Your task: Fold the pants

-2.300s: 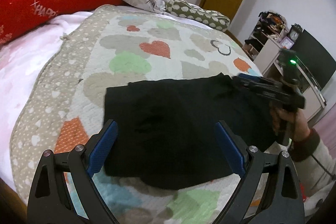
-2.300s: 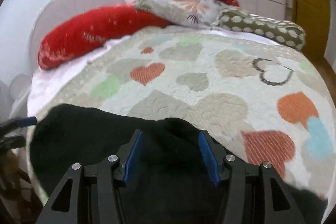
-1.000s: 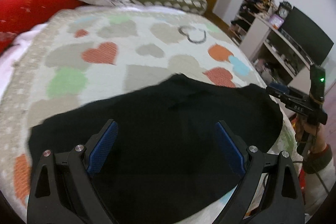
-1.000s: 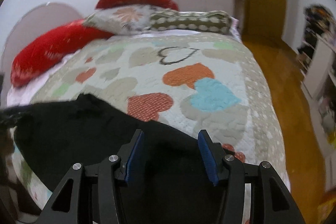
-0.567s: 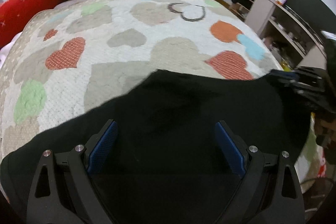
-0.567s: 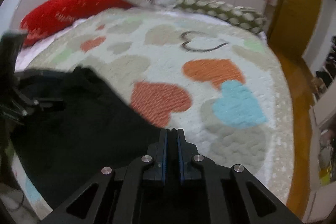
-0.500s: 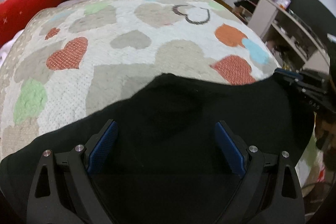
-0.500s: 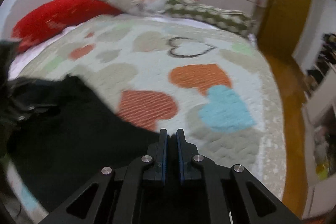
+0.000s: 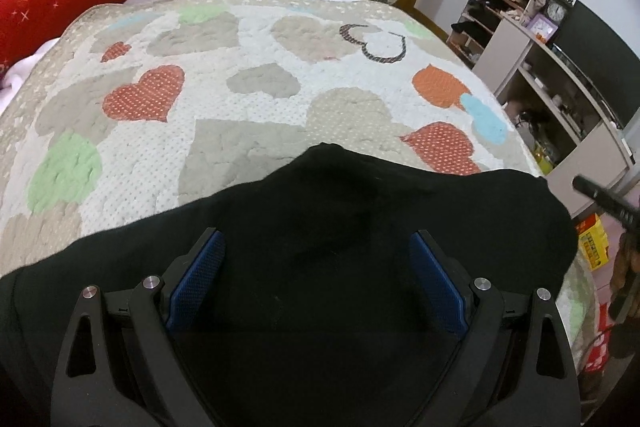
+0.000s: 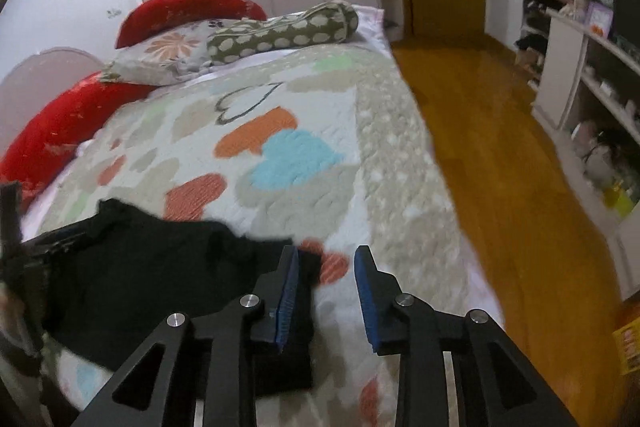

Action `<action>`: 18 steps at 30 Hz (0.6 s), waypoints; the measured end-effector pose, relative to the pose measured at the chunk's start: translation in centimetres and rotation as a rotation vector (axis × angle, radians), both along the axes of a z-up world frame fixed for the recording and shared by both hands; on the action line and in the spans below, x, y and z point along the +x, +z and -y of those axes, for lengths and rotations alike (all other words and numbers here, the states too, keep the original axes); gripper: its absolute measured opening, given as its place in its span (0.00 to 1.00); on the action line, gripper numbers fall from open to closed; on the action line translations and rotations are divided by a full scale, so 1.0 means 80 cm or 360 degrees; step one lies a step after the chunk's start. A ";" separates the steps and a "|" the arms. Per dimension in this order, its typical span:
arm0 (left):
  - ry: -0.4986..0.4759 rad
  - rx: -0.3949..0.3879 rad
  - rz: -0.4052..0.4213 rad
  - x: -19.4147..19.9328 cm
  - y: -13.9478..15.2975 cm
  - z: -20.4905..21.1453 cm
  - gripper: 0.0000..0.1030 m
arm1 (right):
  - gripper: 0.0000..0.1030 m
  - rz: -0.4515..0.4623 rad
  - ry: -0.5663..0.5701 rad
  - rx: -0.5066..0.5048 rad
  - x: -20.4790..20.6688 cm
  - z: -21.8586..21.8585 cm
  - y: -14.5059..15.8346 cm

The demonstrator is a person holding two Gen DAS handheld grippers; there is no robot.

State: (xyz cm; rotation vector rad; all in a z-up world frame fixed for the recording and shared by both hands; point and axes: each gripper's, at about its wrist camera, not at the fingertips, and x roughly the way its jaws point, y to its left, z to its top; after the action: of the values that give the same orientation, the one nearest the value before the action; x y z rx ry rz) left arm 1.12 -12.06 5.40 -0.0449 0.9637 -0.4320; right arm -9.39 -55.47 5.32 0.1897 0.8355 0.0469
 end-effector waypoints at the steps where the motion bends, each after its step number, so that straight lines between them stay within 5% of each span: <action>1: -0.0006 -0.0004 0.0000 -0.004 0.002 0.002 0.91 | 0.34 -0.0007 0.0014 0.0045 0.000 -0.002 -0.005; 5: -0.0048 0.0012 0.0004 -0.019 0.006 0.013 0.91 | 0.33 -0.0077 0.0064 0.0214 0.004 -0.019 -0.041; 6: -0.0056 0.0022 0.0006 -0.024 0.007 0.015 0.91 | 0.15 -0.0087 0.0073 0.0215 0.003 -0.025 -0.046; 9: -0.0071 0.0042 0.0024 -0.036 0.014 0.016 0.91 | 0.09 0.0043 0.0038 0.0134 -0.019 -0.029 -0.024; 11: -0.0074 0.0029 0.0040 -0.042 0.018 0.014 0.91 | 0.09 0.0079 -0.0035 0.0119 -0.030 -0.019 -0.016; 16: -0.0053 -0.0013 0.0016 -0.049 0.016 0.014 0.91 | 0.10 -0.0086 -0.0090 0.0100 -0.024 -0.013 -0.050; 18: -0.0053 -0.0012 0.0013 -0.053 0.015 0.015 0.91 | 0.21 -0.0039 -0.0172 0.0149 -0.032 -0.004 -0.045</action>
State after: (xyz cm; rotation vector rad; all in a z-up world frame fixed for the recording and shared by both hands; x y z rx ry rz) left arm -3.08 -13.24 6.63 -0.0336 0.9562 -0.4663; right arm -11.91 -55.11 1.73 0.3238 0.8469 -0.0179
